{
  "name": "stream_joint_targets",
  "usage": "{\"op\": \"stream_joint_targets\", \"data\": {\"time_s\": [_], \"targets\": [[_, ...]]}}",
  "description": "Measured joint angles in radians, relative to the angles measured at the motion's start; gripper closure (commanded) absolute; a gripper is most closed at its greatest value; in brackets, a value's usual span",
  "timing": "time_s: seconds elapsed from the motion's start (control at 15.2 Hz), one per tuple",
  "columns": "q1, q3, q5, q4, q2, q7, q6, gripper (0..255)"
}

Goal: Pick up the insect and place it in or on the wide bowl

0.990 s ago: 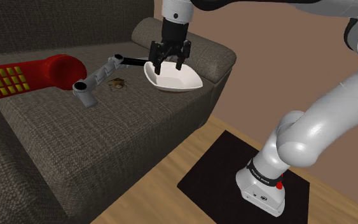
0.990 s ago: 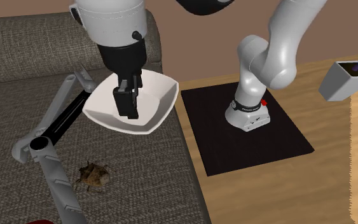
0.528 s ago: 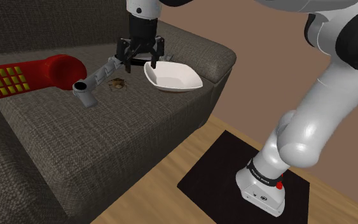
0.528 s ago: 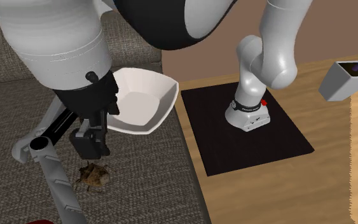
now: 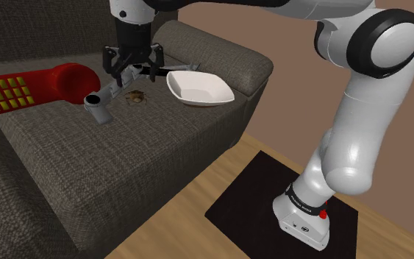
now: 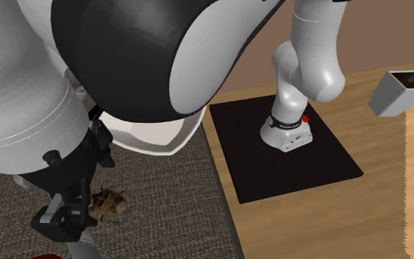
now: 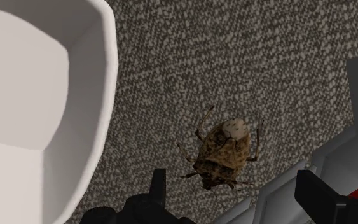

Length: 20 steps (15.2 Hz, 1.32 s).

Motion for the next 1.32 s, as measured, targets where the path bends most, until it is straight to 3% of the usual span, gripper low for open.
{"op": "stream_joint_targets", "data": {"time_s": [0.33, 0.73, 0.79, 1.12, 1.32], "targets": [[-0.007, -0.002, 0.0, -0.058, -0.01, 0.002, 0.069, 0], [-0.009, -0.002, 0.001, -0.067, -0.016, 0.001, 0.077, 0], [-0.008, -0.002, 0.0, -0.065, -0.014, 0.003, 0.077, 255], [0.0, 0.008, 0.046, -0.065, -0.018, 0.004, 0.163, 255], [0.001, 0.009, 0.047, -0.06, -0.014, 0.006, 0.17, 255]]}}
